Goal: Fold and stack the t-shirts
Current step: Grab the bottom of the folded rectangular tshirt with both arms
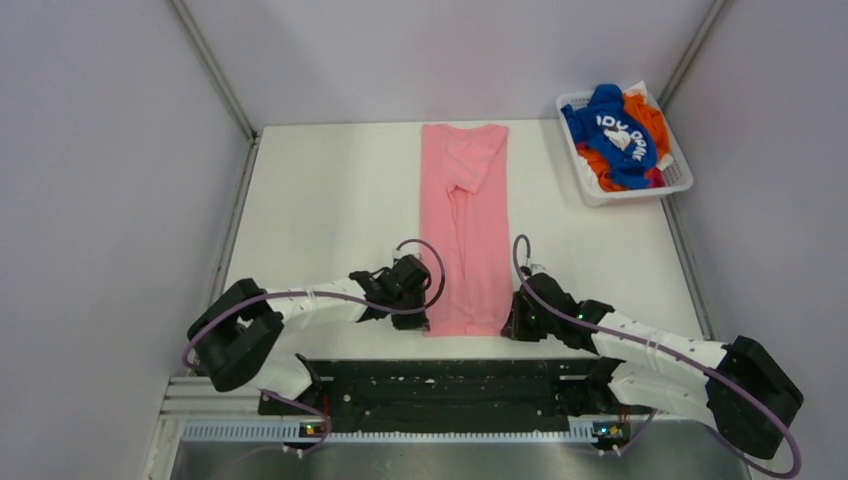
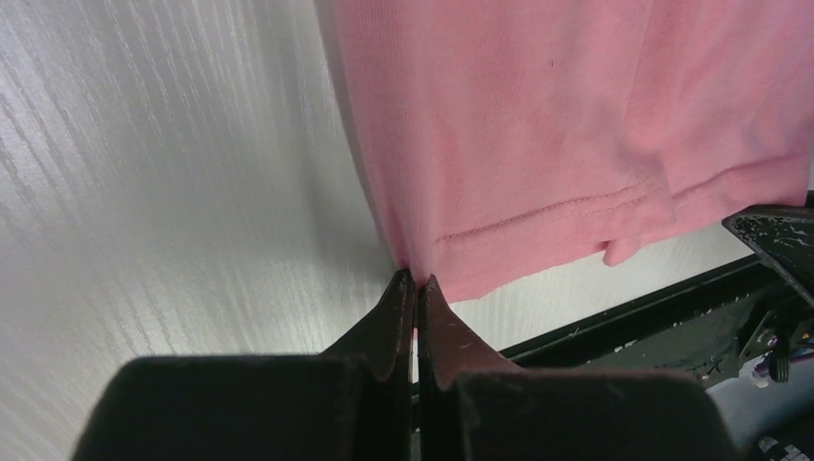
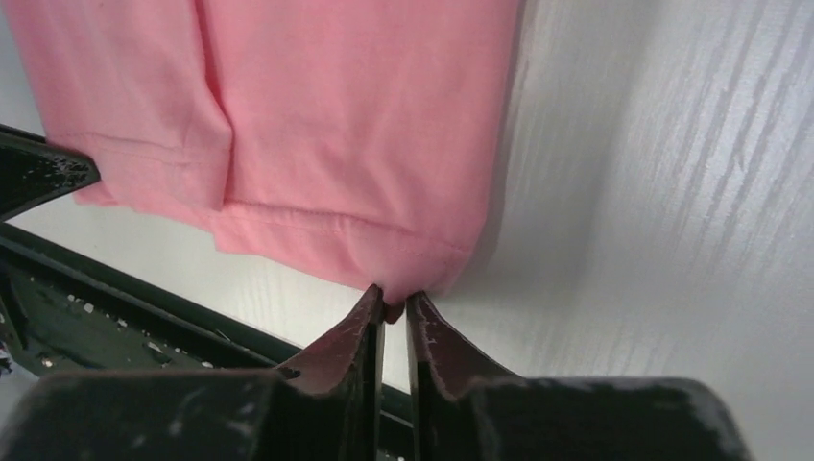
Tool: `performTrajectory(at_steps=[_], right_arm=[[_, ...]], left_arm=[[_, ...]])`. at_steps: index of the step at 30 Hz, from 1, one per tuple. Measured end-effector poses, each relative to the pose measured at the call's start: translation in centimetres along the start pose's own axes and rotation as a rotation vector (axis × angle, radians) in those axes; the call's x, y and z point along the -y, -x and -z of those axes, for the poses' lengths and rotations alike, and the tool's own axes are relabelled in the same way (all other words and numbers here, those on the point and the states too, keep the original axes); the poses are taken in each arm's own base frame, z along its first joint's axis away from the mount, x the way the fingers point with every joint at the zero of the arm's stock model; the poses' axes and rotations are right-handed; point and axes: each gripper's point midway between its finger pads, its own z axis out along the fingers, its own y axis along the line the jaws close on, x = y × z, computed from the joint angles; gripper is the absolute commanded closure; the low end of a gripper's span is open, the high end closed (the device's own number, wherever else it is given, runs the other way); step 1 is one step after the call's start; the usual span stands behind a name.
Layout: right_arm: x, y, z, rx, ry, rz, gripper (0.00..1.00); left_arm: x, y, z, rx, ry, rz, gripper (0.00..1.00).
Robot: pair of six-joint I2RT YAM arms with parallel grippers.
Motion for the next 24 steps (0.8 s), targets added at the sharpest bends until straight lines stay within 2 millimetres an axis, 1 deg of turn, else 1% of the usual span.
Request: performTrajectory(at_steps=[1,4,7,11,13,15,17,19,21,22,24], right_arm=[[0.1,0.1,-0.1,0.008,-0.010,0.001,1.00],[0.5,-0.1,0.1,0.015,-0.036,-0.003,1.00],[0.5,-0.5,0.5,0.018,-0.024,0.001,1.00],[-0.9,-1.5,1.7,0.005,0.044,0.003,1.00],[-1.8,-2.3,2.4,-0.013,0.079,0.002,1.00],[-2.4,-3.0,3.0,-0.029,0.110,0.002,1.00],[-2.7,-3.1,3.3,-0.027,0.121,-0.009,1.00],[-2.6,-2.6,3.4,-0.007,0.106,-0.023,1.00],[-2.6,-1.9,3.4,0.021,0.090,-0.029,1.00],[-2.8,-1.3,3.4,0.045,0.083,-0.030,1.00],[-3.4,0.2,3.4,0.093,0.075,-0.031,1.00]], left_arm=[[0.0,0.0,0.0,-0.002,-0.001,0.000,1.00],[-0.1,-0.3,0.1,-0.006,-0.004,0.003,1.00],[-0.4,-0.8,0.4,-0.014,-0.008,0.011,1.00],[-1.1,-2.3,1.3,-0.054,-0.007,0.006,1.00],[-1.1,-3.2,1.9,-0.081,-0.018,-0.001,1.00],[-0.9,-3.7,2.5,-0.100,-0.031,-0.003,1.00],[-0.8,-4.0,2.8,-0.110,-0.035,-0.005,1.00],[-0.9,-4.0,3.1,-0.113,-0.022,-0.004,1.00],[-0.7,-3.6,3.3,-0.107,-0.012,-0.008,1.00],[-0.4,-3.1,3.5,-0.097,-0.007,-0.011,1.00],[0.7,-1.4,3.7,-0.066,-0.004,-0.014,1.00]])
